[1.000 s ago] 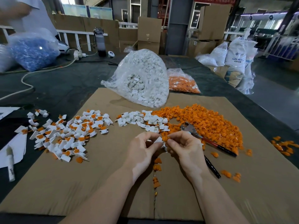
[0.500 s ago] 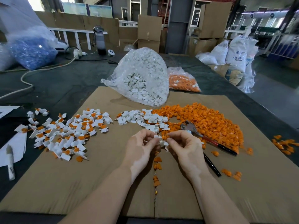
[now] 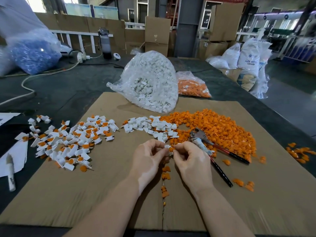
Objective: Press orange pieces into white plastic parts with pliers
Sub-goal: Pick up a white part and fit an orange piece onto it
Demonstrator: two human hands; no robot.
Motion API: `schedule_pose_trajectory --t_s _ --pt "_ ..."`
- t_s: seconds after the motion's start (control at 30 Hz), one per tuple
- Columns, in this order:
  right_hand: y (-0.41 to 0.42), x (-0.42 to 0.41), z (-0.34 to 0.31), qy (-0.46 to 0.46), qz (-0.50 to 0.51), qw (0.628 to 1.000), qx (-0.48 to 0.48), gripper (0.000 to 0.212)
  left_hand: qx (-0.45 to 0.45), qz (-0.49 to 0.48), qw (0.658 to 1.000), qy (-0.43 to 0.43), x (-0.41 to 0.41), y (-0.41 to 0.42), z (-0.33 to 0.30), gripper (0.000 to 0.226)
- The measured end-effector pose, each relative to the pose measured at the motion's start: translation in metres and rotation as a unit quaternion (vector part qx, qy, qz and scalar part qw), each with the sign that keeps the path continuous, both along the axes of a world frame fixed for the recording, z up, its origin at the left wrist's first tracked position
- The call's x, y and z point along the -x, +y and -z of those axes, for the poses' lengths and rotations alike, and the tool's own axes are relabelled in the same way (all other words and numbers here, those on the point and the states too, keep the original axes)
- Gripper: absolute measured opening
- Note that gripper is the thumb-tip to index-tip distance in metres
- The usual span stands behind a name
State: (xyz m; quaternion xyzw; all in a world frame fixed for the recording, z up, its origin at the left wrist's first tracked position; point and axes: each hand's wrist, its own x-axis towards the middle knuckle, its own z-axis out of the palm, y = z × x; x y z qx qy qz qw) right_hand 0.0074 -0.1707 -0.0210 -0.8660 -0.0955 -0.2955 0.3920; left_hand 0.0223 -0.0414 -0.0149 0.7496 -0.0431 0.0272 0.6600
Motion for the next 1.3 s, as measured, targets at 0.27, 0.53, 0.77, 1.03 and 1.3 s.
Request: schedule_pose_trajectory --t_s 0.27,0.53,0.77,1.03,1.3 --pt "0.0029 0.0003 -0.0003 -0.031 0.021 0.997 0.061 0.013 -0.088 -0.003 0.995 -0.046 0.0009 -0.0024 0.0015 0.014" --pt "0.001 -0.0027 0.0008 0.03 -0.021 0.998 -0.046 0.012 -0.007 -0.015 1.0 0.011 -0.0032 0.0009 -0.0012 0.007" --pt "0.0002 -0.003 -0.0021 0.014 -0.055 0.998 -0.005 0.027 -0.007 -0.018 1.0 0.013 -0.0048 0.003 0.0004 0.012" --pt "-0.0004 -0.0041 -0.004 0.02 -0.068 0.997 0.003 0.017 -0.024 -0.02 1.0 0.0 -0.0044 0.0032 0.0001 0.011" --pt "0.0001 -0.004 -0.0036 0.027 -0.065 0.997 0.009 0.014 -0.015 -0.026 0.999 0.012 -0.0053 0.002 -0.0003 0.008"
